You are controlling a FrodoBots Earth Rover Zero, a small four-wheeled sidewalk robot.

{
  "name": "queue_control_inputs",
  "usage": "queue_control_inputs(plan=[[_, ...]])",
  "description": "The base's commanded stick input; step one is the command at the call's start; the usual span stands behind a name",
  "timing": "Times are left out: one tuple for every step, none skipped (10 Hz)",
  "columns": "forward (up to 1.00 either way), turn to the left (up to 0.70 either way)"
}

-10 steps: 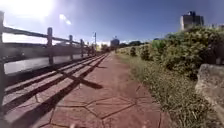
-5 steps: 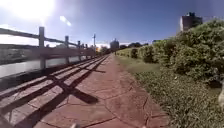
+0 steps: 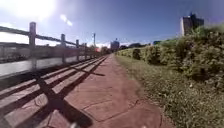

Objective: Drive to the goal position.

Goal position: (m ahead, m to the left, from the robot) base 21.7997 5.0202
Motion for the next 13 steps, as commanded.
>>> queue_control_inputs(plan=[[0.85, 0.00], [0.85, 0.00], [0.85, 0.12], [0.85, 0.34], [0.85, 0.25], [0.85, 0.02], [0.85, 0.00], [0.85, 0.00], [0.85, 0.00], [0.85, 0.00], [0.85, 0.00], [0.85, 0.00], [0.85, 0.00]])
